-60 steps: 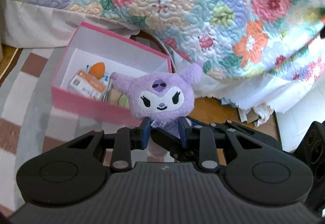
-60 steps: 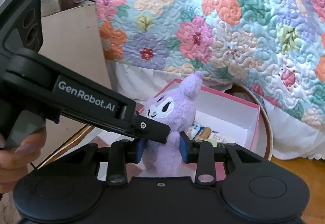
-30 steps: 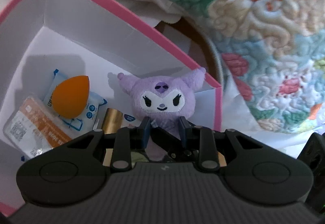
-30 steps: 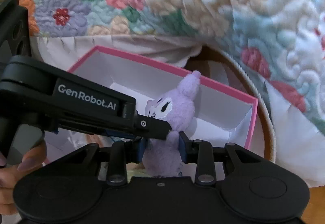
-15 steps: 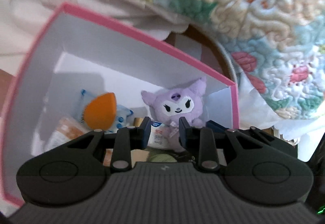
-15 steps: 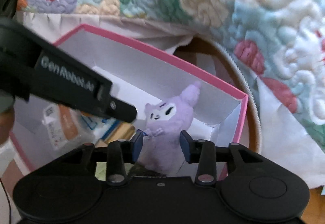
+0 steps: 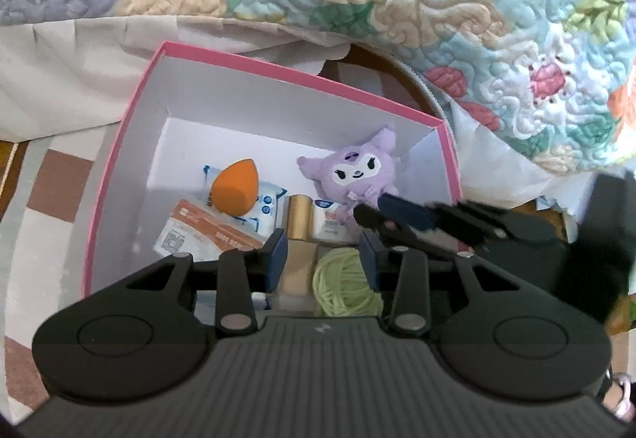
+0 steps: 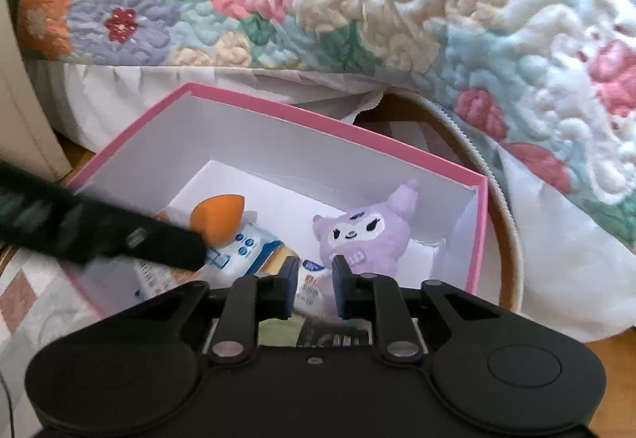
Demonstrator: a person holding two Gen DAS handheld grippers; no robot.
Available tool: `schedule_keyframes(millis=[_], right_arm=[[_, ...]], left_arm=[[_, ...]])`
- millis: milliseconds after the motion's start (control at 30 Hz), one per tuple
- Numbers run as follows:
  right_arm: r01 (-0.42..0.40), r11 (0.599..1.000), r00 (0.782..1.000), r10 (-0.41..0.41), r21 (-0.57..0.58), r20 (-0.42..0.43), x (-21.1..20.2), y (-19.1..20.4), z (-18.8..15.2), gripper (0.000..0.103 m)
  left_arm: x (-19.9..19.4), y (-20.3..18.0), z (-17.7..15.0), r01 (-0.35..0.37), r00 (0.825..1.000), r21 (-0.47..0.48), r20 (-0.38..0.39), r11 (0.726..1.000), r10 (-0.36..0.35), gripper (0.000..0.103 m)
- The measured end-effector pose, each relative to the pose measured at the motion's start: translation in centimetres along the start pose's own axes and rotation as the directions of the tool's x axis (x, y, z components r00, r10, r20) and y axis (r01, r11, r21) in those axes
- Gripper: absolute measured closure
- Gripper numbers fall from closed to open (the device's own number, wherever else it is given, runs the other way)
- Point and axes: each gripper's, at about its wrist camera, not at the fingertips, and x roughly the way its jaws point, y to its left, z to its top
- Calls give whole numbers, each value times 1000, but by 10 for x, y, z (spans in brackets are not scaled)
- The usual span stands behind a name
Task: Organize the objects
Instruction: 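Lower the plush into the box and open the right gripper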
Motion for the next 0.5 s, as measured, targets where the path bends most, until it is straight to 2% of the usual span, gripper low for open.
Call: schedule_keyframes(millis=[200,267,333,433,500], right_arm=[[82,994,993,-75,70,-96,36,-13,1,80],[111,992,989,-104,56,-108,45,-15,0,80],[99,994,990,-93,50,-106,46,-14,1,73],[81,995,991,-75,50,-115,42,-14,2,72],[44,990,996,-32,134,-89,29,-23,0,72]], left_arm=[[7,2,2,-41,999,6,8,999,41,62],[10,5,3,-46,999,0,5,999,46,61],[11,9,4,-53,999,-9,5,999,53,58],[6,10,3,-69,997,-12,14,998,70,51],[0,9,0,-76,997,0,23,997,76,46]])
